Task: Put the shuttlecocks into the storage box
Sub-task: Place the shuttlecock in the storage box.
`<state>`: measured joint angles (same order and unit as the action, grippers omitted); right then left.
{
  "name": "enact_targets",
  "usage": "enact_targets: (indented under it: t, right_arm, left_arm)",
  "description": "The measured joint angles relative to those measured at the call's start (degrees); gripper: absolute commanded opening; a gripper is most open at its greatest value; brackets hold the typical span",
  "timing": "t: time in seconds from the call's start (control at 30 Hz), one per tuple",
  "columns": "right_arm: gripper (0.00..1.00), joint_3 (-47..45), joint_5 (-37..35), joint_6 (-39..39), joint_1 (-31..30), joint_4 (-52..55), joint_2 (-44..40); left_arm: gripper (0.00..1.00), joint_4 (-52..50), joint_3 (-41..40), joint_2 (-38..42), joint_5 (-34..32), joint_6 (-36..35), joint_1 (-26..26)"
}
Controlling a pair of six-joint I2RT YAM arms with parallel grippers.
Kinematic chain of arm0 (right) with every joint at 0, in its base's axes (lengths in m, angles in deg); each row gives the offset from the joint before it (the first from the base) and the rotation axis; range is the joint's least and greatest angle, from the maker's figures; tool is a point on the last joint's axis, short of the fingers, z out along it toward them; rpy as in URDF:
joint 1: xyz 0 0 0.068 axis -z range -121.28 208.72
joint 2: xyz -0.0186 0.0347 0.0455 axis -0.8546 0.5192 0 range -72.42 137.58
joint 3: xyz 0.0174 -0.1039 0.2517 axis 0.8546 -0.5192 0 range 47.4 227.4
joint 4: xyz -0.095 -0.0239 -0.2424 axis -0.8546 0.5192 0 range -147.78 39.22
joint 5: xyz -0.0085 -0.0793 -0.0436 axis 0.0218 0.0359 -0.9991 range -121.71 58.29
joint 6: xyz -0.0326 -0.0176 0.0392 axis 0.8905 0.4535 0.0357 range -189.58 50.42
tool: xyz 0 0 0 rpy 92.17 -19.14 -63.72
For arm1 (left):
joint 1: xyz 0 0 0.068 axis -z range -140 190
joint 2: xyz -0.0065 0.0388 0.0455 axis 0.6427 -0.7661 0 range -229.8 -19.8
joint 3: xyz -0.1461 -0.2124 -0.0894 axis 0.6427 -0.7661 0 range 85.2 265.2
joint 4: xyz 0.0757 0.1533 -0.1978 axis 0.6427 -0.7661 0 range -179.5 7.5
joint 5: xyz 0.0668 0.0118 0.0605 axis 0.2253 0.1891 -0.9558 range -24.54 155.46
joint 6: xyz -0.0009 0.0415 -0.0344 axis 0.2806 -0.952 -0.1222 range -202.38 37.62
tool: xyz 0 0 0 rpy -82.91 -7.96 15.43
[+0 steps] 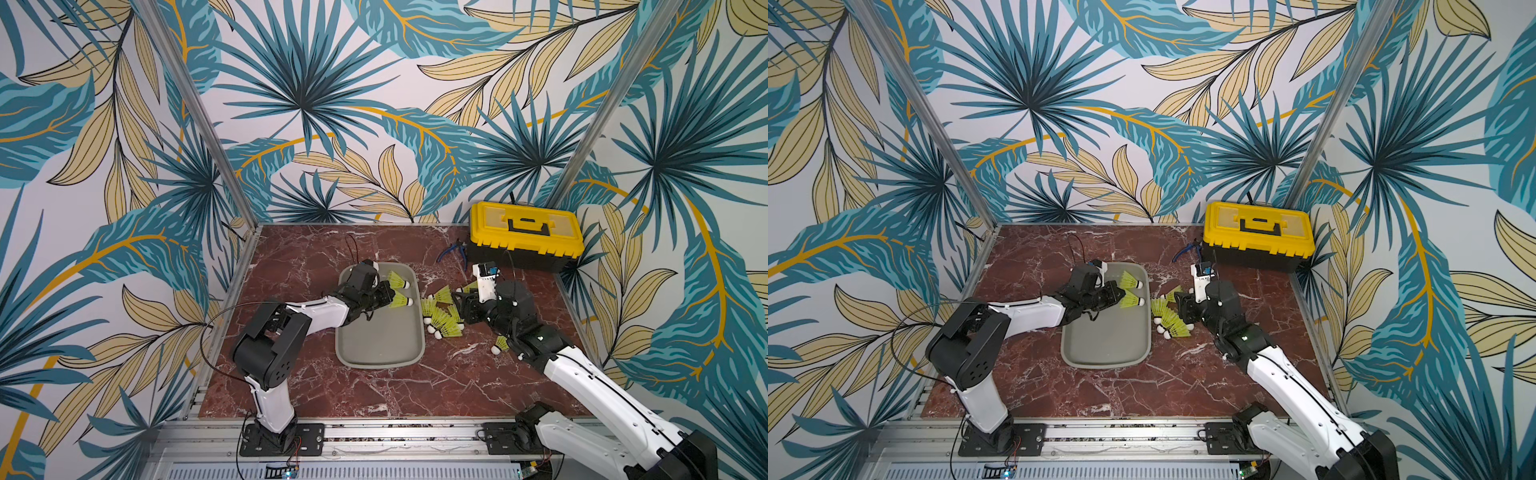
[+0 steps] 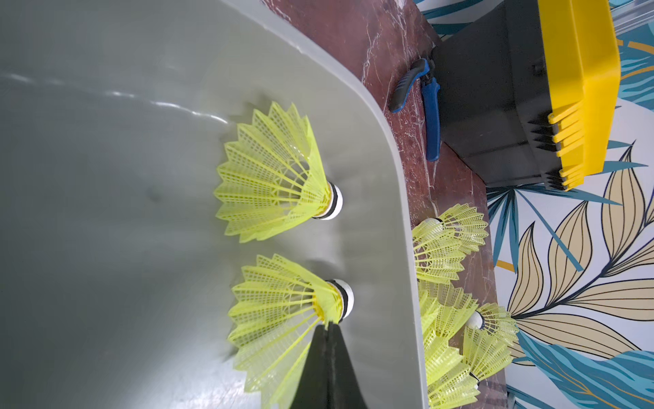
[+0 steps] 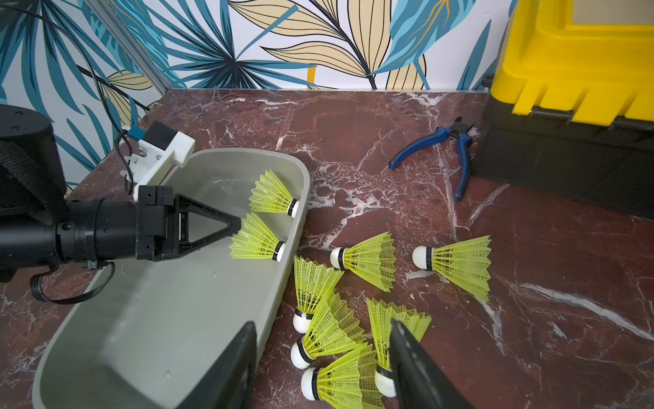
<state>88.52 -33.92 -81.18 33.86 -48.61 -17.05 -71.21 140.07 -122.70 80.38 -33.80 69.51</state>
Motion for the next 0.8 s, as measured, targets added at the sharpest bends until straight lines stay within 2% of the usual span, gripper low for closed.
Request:
enact_targets:
  t: [0.8]
  right_arm:
    - [0.60, 0.00, -0.15, 0.00, 0.00, 0.11, 0.48]
  left_arm:
    - [0.00, -0.15, 0.13, -1.68, -2.05, -0.85, -1.09]
